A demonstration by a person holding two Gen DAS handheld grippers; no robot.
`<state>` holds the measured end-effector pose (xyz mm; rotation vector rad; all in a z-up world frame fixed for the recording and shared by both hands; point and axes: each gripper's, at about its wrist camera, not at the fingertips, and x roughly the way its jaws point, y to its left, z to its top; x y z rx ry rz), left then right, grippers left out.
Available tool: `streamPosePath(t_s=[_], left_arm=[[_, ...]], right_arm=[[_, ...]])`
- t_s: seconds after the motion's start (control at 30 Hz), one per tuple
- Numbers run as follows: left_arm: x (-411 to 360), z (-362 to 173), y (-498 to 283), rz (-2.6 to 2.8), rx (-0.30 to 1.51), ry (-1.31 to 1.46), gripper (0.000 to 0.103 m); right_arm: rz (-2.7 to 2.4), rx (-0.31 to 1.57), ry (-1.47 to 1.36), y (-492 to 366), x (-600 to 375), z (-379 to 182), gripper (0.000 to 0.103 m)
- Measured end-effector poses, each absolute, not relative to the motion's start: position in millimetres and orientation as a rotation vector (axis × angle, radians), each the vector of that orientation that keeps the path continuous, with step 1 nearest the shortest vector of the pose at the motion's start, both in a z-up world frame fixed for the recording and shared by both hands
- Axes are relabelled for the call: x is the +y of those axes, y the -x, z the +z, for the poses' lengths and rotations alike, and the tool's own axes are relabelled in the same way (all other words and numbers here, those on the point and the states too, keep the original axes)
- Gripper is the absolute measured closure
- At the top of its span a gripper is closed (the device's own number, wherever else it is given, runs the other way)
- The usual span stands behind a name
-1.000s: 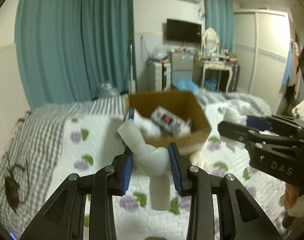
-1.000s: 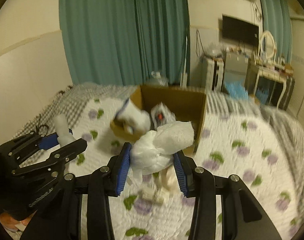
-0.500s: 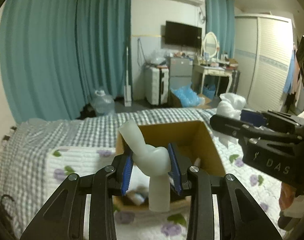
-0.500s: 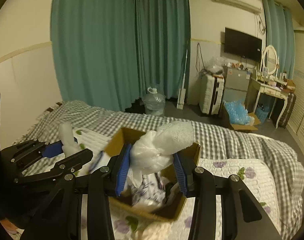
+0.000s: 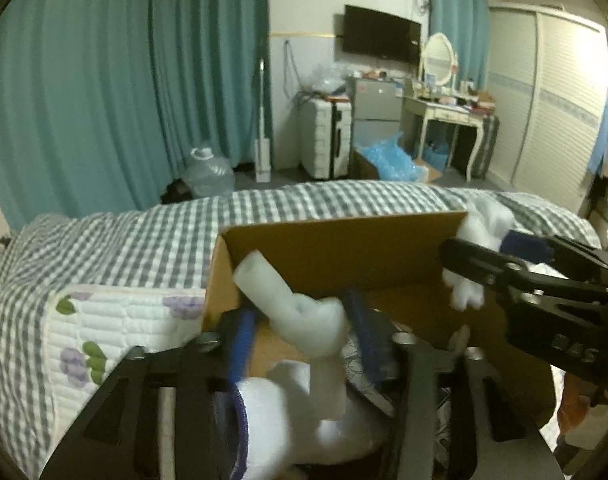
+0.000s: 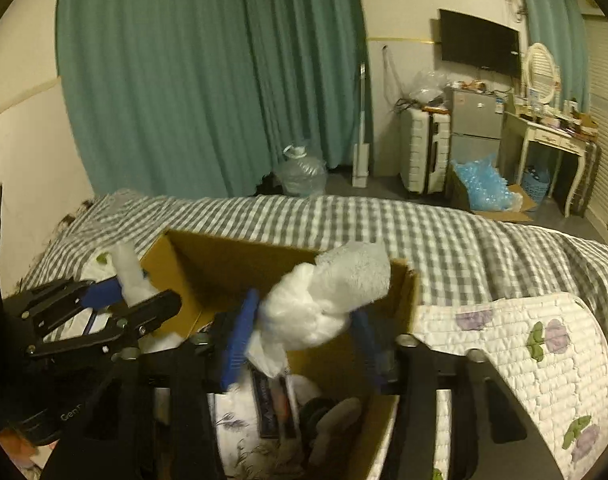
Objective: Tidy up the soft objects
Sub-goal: 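Carry the bag and bottle over the box and open both tools, then move both tools back down to the last items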
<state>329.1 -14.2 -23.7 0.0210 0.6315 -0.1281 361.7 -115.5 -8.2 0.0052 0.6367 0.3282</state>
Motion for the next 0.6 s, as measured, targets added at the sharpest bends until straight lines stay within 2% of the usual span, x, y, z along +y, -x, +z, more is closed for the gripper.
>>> streamPosePath(t_s=[0.03,0.1,0.27,0.47,0.53,0.6], left_arm=[[-14.2,-20.5,-324.3,-0.117,0.614,-0.017,0.031],[-17.7,-11.7,-317.6,-0.087,0.578,-0.035,0.028],[-16.0,26.0,-287.4,-0.046,0.525,-0.037,0.028],[-13.6,100.1,-213.7,-0.020,0.415,-0.057,0.027],[-10.8,121.1,-189.1,-0.020,0.373,-0.056,0.020],[-6.8,142.1,-158.2,-0.068,0.314,-0.039,0.018]], right_arm=[[0.325,0.627,-0.013,-360.8,-118.6,-7.8,0.021],[0.327,0.595,-0.039,-356.0,-123.8,-1.4,0.012],[0.320,0.541,-0.052,-327.8,-142.8,34.2,0.012],[0.288,0.463,-0.010,-263.8,-157.8,104.5,0.003],[0.276,0.439,0.012,-239.3,-157.8,128.4,0.002],[0.261,0.404,0.045,-205.6,-156.6,154.6,0.002]])
